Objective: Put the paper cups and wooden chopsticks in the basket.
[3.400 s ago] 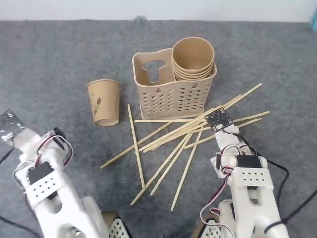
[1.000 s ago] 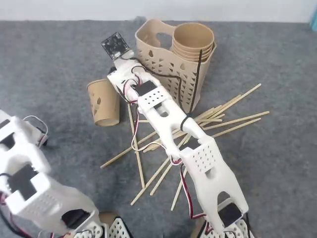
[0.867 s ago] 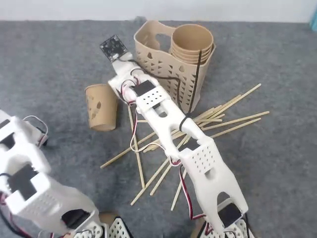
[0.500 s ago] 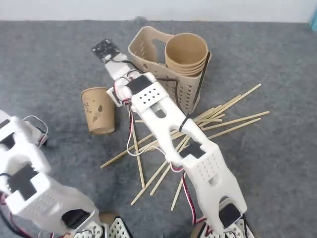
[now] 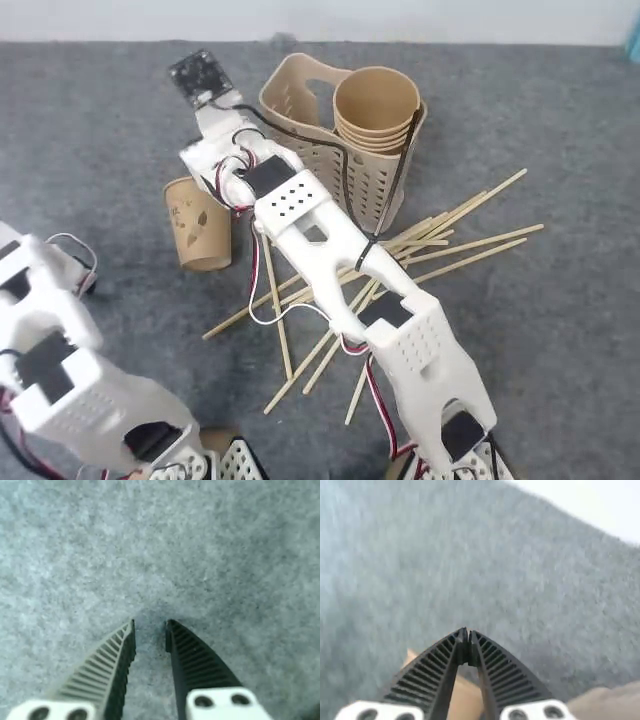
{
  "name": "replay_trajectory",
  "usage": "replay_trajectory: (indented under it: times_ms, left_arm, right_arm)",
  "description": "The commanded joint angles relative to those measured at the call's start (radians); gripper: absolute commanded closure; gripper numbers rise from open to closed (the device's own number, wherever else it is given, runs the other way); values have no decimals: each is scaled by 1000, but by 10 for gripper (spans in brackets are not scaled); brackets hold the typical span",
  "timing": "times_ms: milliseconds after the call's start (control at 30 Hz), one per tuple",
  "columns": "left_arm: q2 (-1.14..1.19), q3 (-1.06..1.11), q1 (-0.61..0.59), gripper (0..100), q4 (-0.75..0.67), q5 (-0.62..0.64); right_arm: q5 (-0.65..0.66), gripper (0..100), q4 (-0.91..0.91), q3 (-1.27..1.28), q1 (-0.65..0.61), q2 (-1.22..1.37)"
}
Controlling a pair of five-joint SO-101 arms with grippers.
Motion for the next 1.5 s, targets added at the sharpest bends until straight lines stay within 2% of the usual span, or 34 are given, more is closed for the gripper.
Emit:
replay_trajectory:
  times_ms: [0,200,433,633,900,1467]
  left_arm:
    - [0,-28,6,909,0,0]
    - [0,-28,6,909,0,0]
    - [2,-28,6,909,0,0]
    - [2,-28,6,909,0,0]
    - [2,-28,6,909,0,0]
    - [2,-30,0,911,-2,2]
  right_arm:
    - [-21,989,-71,-28,19,18]
    - [-20,989,33,-29,-24,54]
    - [170,990,302,-29,-107,-18]
    - [239,990,427,-35,-111,-50]
    - [247,990,644,-40,-162,-166]
    - [232,990,885,-34,-344,-274]
